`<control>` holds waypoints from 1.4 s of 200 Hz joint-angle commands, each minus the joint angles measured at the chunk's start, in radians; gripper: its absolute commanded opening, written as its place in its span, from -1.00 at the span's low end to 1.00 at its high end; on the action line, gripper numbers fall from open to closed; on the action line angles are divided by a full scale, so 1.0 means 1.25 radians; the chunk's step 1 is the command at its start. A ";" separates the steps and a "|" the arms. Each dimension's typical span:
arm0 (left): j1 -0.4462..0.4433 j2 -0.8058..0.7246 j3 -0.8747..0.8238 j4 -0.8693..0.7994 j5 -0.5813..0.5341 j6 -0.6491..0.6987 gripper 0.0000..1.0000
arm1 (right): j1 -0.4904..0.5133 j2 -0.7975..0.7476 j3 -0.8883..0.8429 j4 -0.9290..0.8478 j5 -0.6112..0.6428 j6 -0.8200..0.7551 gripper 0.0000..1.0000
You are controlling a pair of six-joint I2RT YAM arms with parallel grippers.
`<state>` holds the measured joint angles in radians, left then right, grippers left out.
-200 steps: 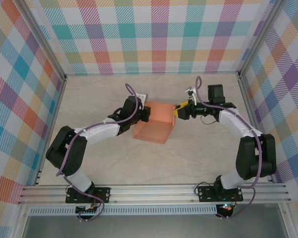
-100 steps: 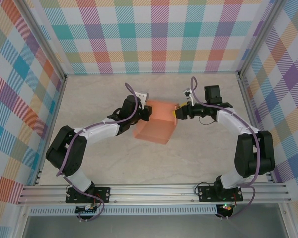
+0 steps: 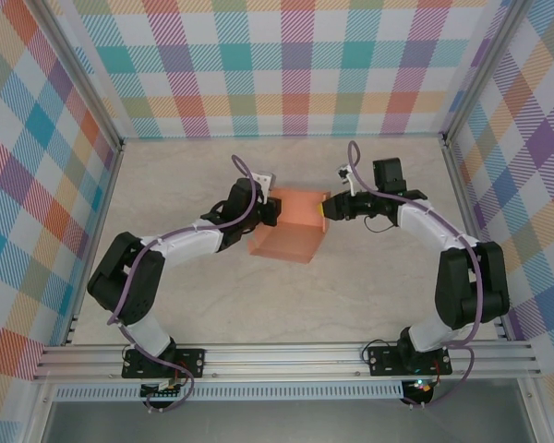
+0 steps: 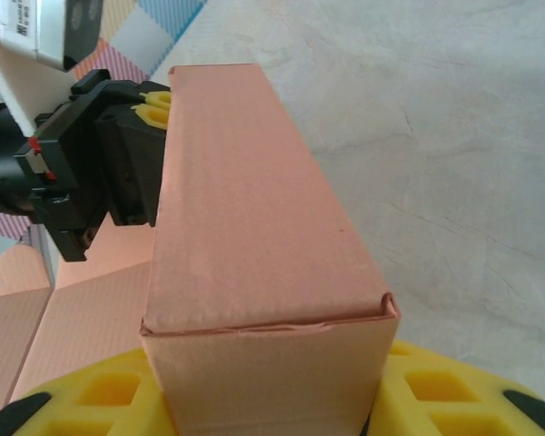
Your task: Fold the paper box
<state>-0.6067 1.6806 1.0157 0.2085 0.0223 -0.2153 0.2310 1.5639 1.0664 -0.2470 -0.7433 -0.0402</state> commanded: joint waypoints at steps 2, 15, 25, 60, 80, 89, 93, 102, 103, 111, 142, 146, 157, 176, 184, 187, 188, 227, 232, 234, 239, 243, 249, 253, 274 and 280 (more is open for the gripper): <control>-0.005 0.004 0.016 0.045 0.032 -0.018 -1.00 | 0.031 0.020 -0.019 0.022 0.144 0.062 -0.43; -0.005 0.005 0.023 0.036 0.028 -0.025 -1.00 | 0.048 0.016 -0.034 0.056 0.168 0.091 -0.44; -0.005 0.005 0.023 0.039 0.030 -0.031 -0.96 | 0.055 0.007 -0.050 0.094 0.178 0.108 -0.46; 0.000 -0.012 0.015 0.024 0.008 -0.039 -0.41 | 0.052 -0.007 -0.052 0.108 0.188 0.057 -0.51; 0.011 -0.034 -0.005 0.026 0.027 -0.035 -0.05 | 0.049 -0.012 -0.036 0.085 0.180 0.000 -0.51; 0.020 -0.045 -0.015 0.032 0.053 -0.033 0.04 | 0.044 -0.015 -0.035 0.083 0.190 -0.015 -0.51; 0.027 -0.050 -0.018 0.033 0.066 -0.034 0.07 | 0.042 -0.016 -0.034 0.082 0.193 -0.019 -0.51; 0.040 -0.064 -0.027 0.034 0.097 -0.039 0.12 | 0.033 -0.019 -0.033 0.081 0.193 -0.025 -0.51; 0.042 -0.066 -0.028 0.035 0.101 -0.040 0.12 | 0.032 -0.020 -0.033 0.081 0.194 -0.026 -0.51; 0.054 -0.081 -0.037 0.033 0.130 -0.042 0.13 | 0.025 -0.024 -0.033 0.083 0.190 -0.031 -0.51; 0.099 -0.138 -0.057 -0.012 0.185 -0.021 0.17 | -0.002 -0.053 -0.046 0.090 0.164 -0.077 -0.51; 0.108 -0.147 -0.061 -0.016 0.197 -0.019 0.20 | -0.004 -0.059 -0.049 0.091 0.159 -0.082 -0.51; 0.130 -0.177 -0.072 -0.020 0.234 -0.011 0.25 | -0.010 -0.075 -0.056 0.091 0.148 -0.101 -0.51; 0.166 -0.228 -0.084 -0.043 0.291 0.034 0.32 | -0.021 -0.112 -0.073 0.087 0.103 -0.145 -0.51; 0.184 -0.242 -0.089 -0.050 0.325 0.062 0.34 | -0.024 -0.128 -0.079 0.084 0.078 -0.166 -0.50; 0.192 -0.246 -0.091 -0.050 0.350 0.075 0.34 | -0.024 -0.136 -0.082 0.084 0.068 -0.173 -0.50; 0.194 -0.246 -0.092 -0.050 0.358 0.079 0.34 | -0.025 -0.138 -0.083 0.084 0.064 -0.175 -0.50; 0.240 -0.219 -0.067 -0.067 0.626 0.202 0.39 | -0.030 -0.206 -0.071 -0.002 -0.058 -0.290 -0.48; 0.240 -0.211 -0.059 -0.075 0.641 0.206 0.40 | -0.030 -0.211 -0.064 -0.018 -0.071 -0.301 -0.48; 0.241 -0.208 -0.056 -0.076 0.647 0.209 0.40 | -0.030 -0.212 -0.062 -0.024 -0.079 -0.305 -0.48; 0.241 -0.202 -0.048 -0.081 0.662 0.215 0.41 | -0.030 -0.213 -0.053 -0.048 -0.100 -0.320 -0.48; 0.242 -0.199 -0.045 -0.083 0.672 0.222 0.42 | -0.030 -0.215 -0.048 -0.059 -0.110 -0.328 -0.48; 0.241 -0.197 -0.039 -0.083 0.671 0.224 0.43 | -0.031 -0.217 -0.041 -0.076 -0.126 -0.339 -0.48; 0.241 -0.197 -0.037 -0.079 0.664 0.222 0.44 | -0.031 -0.219 -0.038 -0.085 -0.133 -0.342 -0.48; 0.237 -0.206 -0.051 0.005 0.661 0.205 0.55 | -0.030 -0.223 -0.035 -0.088 -0.129 -0.326 -0.48; 0.232 -0.208 -0.059 0.034 0.657 0.196 0.57 | -0.031 -0.224 -0.039 -0.075 -0.121 -0.311 -0.48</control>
<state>-0.3115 1.4326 0.9283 0.1345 0.7731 0.0143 0.1967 1.3052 0.9909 -0.3023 -0.8211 -0.3992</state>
